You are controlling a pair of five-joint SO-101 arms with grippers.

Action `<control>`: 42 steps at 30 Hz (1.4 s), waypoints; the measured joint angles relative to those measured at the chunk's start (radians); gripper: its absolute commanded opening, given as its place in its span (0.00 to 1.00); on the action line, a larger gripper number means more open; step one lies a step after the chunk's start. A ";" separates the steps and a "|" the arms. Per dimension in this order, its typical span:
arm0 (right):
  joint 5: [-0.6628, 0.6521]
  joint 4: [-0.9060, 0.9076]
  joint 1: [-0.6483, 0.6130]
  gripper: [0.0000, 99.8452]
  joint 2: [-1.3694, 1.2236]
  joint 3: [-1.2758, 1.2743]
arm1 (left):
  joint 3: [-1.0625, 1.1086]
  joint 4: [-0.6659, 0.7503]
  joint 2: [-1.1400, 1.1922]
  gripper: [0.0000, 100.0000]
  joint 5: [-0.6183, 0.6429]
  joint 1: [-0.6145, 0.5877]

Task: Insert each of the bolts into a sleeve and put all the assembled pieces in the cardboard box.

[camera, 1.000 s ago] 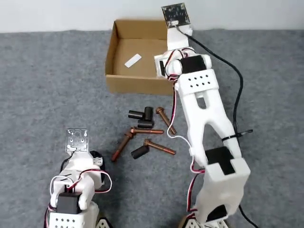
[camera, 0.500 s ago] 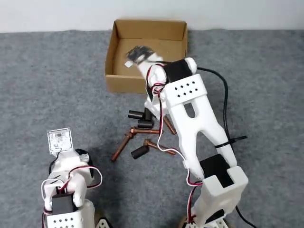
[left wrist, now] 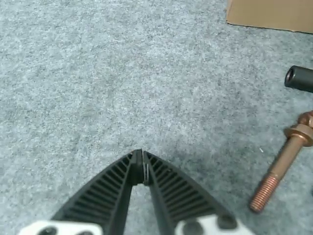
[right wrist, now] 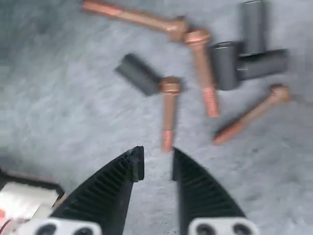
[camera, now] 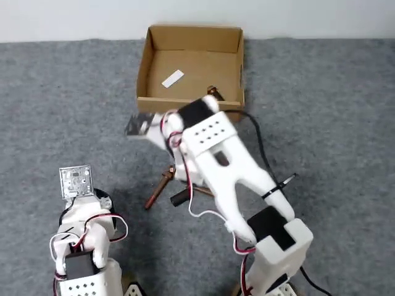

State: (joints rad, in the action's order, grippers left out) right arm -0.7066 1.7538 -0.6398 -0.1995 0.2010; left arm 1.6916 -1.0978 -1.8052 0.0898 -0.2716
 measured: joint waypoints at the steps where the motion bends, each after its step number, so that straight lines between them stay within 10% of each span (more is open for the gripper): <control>1: -0.017 0.000 -0.008 0.18 0.011 -0.031 | 0.000 0.000 0.000 0.01 0.000 0.000; 29: -0.184 -0.433 -0.135 0.20 -0.186 -0.278 | 0.000 0.006 0.000 0.01 0.000 0.000; 35: -0.183 -0.445 -0.127 0.01 -0.233 -0.256 | 0.000 0.018 0.000 0.01 0.000 0.000; 42: -0.092 -0.445 -0.126 0.01 -0.253 -0.212 | 0.000 0.018 0.000 0.01 0.000 0.000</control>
State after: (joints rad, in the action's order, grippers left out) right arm -0.7986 1.3088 -0.7656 -0.4526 -0.0107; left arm 1.6916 -1.0794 -1.8052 0.0898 -0.2716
